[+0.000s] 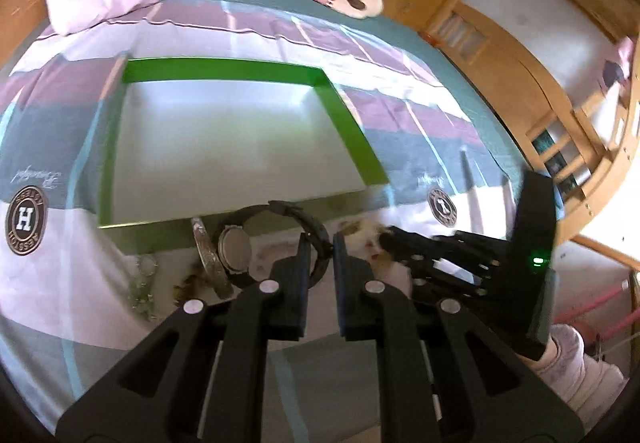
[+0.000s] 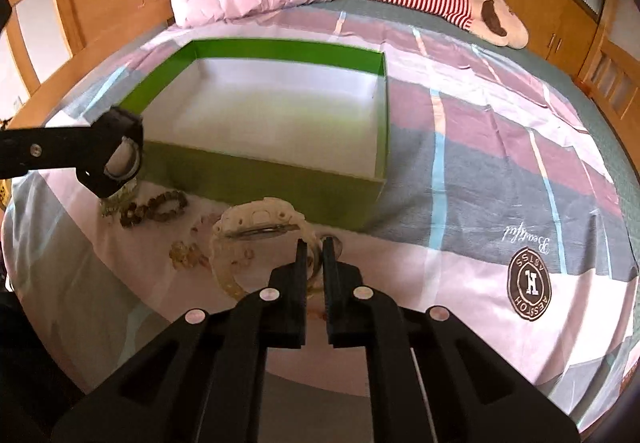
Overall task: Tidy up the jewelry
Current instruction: 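Grasp the black-strap watch with the left gripper while the right gripper carries the white watch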
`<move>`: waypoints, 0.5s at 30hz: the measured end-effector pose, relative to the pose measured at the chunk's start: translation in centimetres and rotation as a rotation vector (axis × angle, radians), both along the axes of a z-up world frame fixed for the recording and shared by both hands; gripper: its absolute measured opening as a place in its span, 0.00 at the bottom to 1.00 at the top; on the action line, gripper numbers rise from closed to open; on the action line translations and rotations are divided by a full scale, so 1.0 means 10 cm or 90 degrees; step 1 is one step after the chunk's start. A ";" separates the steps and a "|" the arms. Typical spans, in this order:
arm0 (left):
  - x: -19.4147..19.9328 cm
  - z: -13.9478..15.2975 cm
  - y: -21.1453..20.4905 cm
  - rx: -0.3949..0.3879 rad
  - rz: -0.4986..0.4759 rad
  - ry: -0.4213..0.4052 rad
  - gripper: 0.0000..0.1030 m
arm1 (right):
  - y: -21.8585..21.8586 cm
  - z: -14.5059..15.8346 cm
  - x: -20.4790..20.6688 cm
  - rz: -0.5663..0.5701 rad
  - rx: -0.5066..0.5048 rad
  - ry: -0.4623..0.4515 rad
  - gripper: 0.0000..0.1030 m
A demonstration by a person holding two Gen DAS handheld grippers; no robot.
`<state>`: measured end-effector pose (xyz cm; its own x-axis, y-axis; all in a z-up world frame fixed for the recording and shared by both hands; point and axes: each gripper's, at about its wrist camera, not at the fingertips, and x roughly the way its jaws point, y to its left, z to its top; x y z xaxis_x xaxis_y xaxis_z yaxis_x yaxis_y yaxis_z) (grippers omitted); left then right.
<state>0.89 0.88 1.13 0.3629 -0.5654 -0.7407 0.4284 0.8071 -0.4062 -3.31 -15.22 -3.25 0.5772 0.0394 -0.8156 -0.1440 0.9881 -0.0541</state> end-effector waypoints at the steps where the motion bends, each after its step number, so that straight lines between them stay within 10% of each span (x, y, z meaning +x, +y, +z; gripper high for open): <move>1: -0.01 -0.02 -0.04 0.007 -0.005 0.000 0.11 | 0.01 -0.01 0.00 0.000 -0.003 0.002 0.07; 15: -0.06 0.08 -0.01 0.029 0.025 -0.046 0.11 | 0.03 -0.08 0.04 -0.006 -0.008 0.009 0.07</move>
<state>0.28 0.81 1.95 0.4376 -0.5157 -0.7366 0.4228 0.8410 -0.3377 -2.93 -14.92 -4.00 0.5662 0.0238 -0.8239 -0.1358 0.9886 -0.0648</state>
